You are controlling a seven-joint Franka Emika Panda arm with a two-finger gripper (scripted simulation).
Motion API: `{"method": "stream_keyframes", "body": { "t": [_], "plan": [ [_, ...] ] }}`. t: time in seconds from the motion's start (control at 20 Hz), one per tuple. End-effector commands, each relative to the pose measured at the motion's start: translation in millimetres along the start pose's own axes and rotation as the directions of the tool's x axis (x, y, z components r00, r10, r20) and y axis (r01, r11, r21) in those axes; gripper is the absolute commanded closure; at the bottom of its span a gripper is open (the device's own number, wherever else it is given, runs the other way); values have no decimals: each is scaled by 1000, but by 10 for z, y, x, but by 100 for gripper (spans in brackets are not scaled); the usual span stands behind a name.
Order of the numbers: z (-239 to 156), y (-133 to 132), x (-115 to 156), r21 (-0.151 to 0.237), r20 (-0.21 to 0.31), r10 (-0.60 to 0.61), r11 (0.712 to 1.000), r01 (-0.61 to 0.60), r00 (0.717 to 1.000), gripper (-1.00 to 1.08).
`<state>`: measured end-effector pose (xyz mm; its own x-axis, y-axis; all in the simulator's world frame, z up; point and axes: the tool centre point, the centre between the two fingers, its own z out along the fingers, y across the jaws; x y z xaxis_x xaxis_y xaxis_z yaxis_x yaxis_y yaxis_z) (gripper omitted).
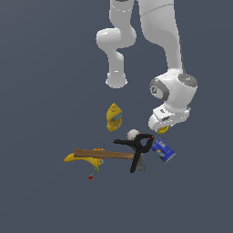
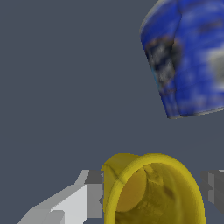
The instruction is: Pick up a designated object from a clutter of objects.
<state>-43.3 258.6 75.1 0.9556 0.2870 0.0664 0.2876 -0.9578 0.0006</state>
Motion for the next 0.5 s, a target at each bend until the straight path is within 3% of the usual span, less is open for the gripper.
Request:
{"method": "stream_keyframes", "body": {
  "t": [0.0, 0.15, 0.2, 0.45],
  "plan": [
    [269, -115, -280, 2, 66, -22, 1000, 22, 998, 108],
    [269, -115, -280, 2, 66, -22, 1000, 22, 998, 108],
    [0, -4, -1, 0, 0, 0, 1000, 0, 1000, 108],
    [-64, 7, 17, 0, 1, -1, 1000, 1, 1000, 108]
  ]
}}
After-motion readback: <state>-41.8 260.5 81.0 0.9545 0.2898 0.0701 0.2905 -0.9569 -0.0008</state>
